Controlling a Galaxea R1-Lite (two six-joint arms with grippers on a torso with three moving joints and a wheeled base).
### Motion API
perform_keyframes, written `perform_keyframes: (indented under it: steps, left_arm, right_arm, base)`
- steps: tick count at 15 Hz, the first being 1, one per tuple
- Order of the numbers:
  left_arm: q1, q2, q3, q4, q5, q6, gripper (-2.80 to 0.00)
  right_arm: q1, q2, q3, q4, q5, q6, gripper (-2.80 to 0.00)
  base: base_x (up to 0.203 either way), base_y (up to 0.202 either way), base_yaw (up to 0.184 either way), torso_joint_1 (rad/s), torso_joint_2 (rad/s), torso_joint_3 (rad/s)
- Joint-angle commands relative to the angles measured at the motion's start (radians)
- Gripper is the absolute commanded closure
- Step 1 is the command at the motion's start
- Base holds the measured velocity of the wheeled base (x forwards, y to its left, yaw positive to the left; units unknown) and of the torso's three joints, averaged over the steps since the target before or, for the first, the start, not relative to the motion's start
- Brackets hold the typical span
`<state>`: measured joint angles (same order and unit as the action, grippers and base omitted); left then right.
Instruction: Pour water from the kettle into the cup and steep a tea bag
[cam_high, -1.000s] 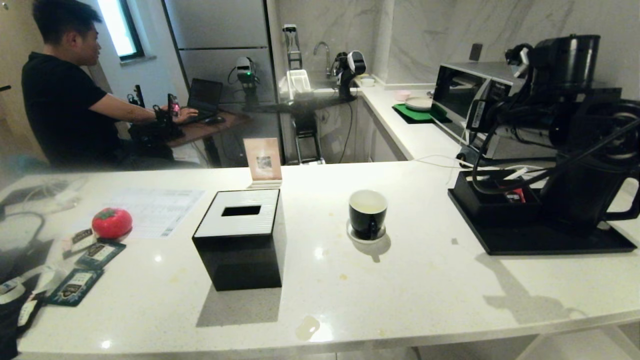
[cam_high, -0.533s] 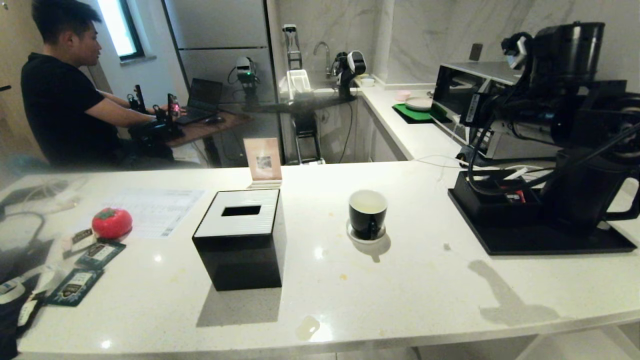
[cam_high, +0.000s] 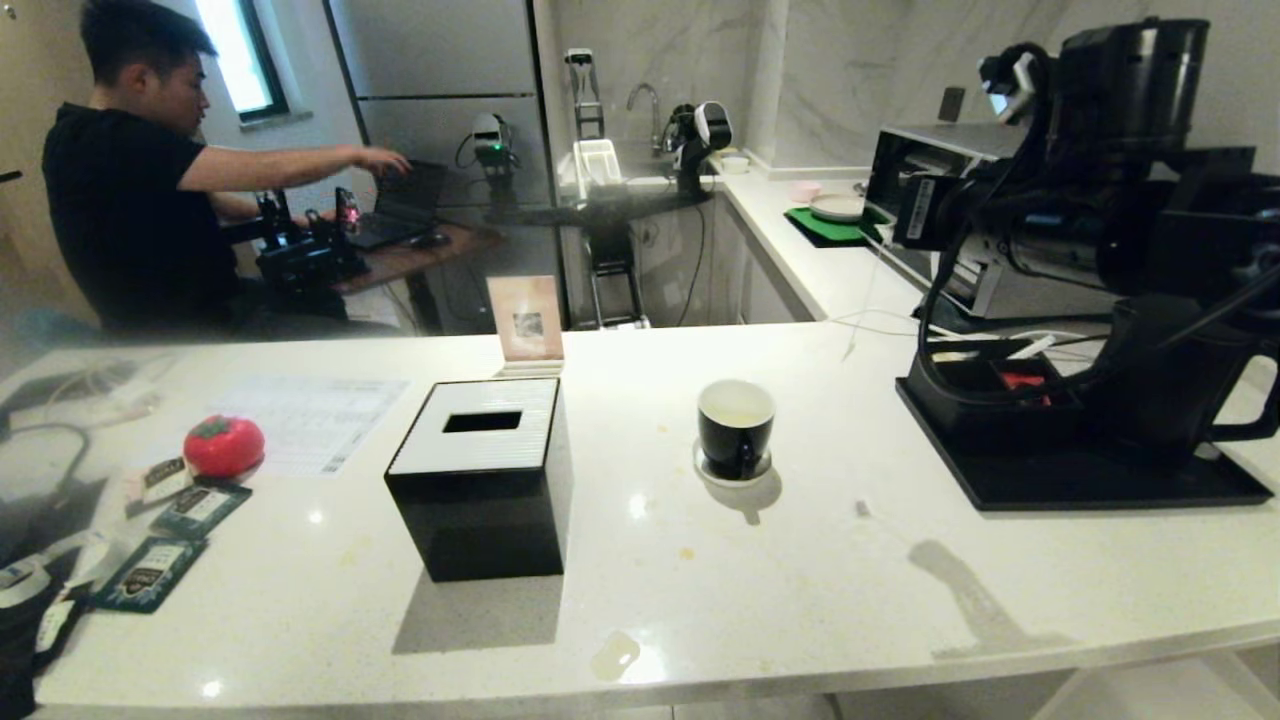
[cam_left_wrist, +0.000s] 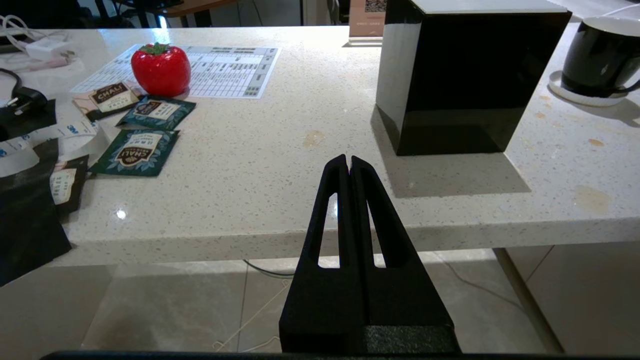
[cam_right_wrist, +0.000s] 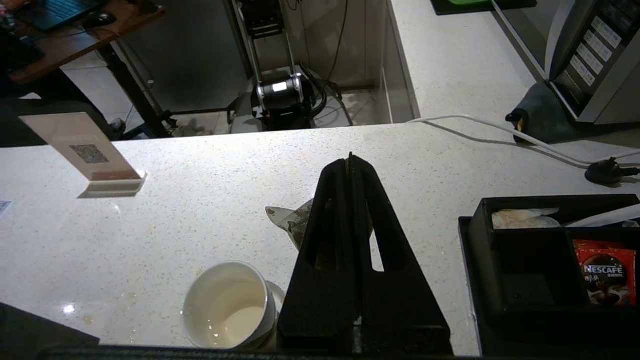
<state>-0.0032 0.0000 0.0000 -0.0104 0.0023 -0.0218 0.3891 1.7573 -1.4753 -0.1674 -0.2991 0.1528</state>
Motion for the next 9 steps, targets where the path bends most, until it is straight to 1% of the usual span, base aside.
perform_keyframes:
  steps: [1, 2, 3, 6, 9]
  left_arm:
    - [0.0, 0.002, -0.007, 0.0, -0.005, 0.018, 0.0]
    - [0.0, 0.002, -0.019, 0.001, -0.015, 0.023, 0.0]
    - [0.0, 0.002, -0.044, 0.009, -0.044, 0.022, 0.0]
    - [0.0, 0.028, -0.158, 0.102, -0.157, 0.022, 0.0]
    - [-0.003, 0.15, -0.244, 0.113, -0.217, 0.021, 0.0]
  right_arm:
    - [0.008, -0.004, 0.001, -0.001, -0.002, 0.001, 0.0]
    - [0.008, -0.005, 0.001, -0.001, -0.002, 0.001, 0.0]
    - [0.008, -0.005, 0.001, -0.001, -0.002, 0.001, 0.0]
    - [0.013, -0.005, 0.0, -0.001, -0.002, 0.001, 0.0]
    - [0.013, -0.007, -0.014, -0.001, -0.002, 0.002, 0.0]
  base:
    - [0.0, 0.0, 0.0, 0.0, 0.0, 0.0]
    - [0.0, 0.0, 0.0, 0.0, 0.0, 0.0]
    - [0.0, 0.0, 0.0, 0.0, 0.0, 0.0]
    - [0.0, 0.0, 0.0, 0.0, 0.0, 0.0]
    - [0.0, 0.0, 0.0, 0.0, 0.0, 0.0]
